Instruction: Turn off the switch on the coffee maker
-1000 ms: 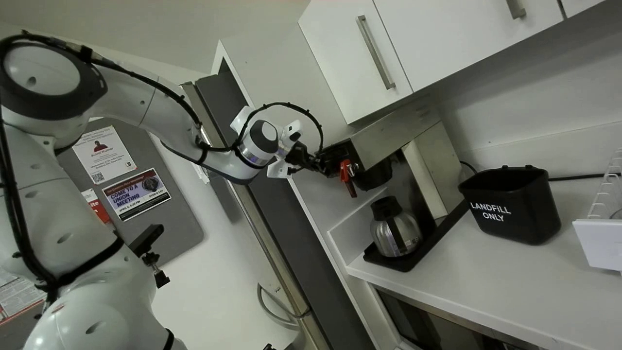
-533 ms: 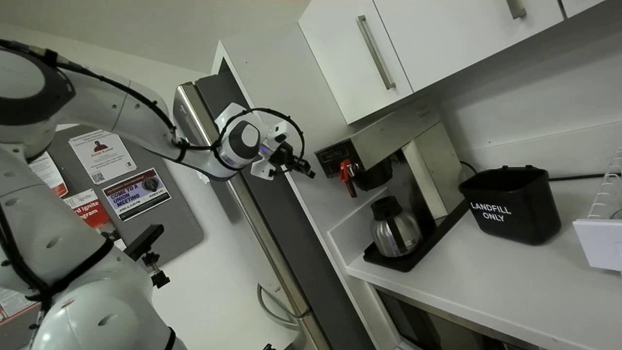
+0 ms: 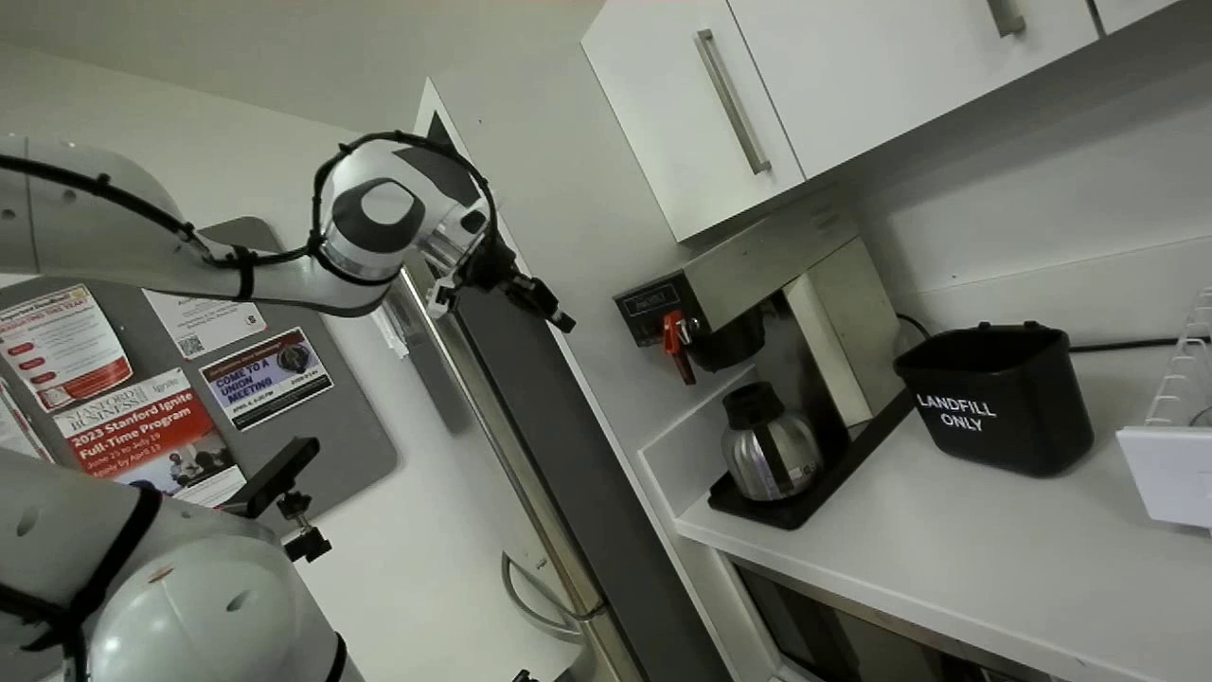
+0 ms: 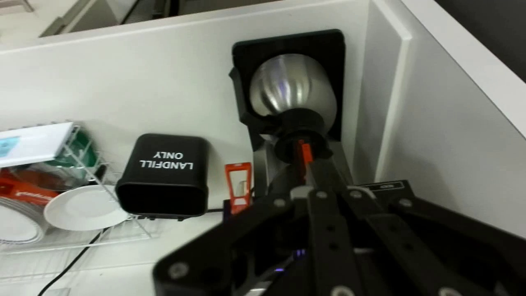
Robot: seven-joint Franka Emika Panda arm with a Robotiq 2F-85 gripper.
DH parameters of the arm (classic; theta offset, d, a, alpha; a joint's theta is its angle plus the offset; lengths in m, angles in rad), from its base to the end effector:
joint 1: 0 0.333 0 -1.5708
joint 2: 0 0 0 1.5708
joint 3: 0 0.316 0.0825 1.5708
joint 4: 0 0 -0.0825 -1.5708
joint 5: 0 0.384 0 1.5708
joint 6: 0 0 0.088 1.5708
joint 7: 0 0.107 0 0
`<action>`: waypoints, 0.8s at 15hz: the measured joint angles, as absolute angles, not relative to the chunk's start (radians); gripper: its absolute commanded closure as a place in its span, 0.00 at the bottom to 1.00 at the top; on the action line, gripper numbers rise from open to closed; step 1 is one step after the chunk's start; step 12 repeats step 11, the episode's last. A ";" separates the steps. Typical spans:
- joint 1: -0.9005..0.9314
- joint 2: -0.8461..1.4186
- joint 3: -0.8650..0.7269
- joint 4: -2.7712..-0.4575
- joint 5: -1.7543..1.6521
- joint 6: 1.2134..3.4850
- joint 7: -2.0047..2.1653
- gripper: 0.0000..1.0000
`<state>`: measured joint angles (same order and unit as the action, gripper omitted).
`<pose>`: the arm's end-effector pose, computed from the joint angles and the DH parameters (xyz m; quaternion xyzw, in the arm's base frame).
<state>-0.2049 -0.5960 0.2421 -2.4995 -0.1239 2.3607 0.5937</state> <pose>0.4098 0.0237 0.5291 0.9392 -0.2387 0.2417 0.0496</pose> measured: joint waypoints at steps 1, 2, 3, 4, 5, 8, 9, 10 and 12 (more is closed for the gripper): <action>-0.205 -0.626 0.235 -2.503 -0.148 2.317 0.593 1.00; -0.205 -0.650 0.230 -2.507 -0.170 2.285 0.592 1.00; -0.205 -0.668 0.226 -2.511 -0.189 2.262 0.589 1.00; -0.205 -0.680 0.222 -2.514 -0.200 2.247 0.579 1.00; -0.204 -0.689 0.217 -2.517 -0.206 2.239 0.565 1.00; -0.200 -0.700 0.200 -2.527 -0.210 2.238 0.513 1.00; -0.199 -0.701 0.194 -2.530 -0.210 2.238 0.496 1.00; -0.198 -0.701 0.189 -2.531 -0.210 2.238 0.487 1.00; -0.197 -0.701 0.185 -2.533 -0.210 2.238 0.475 1.00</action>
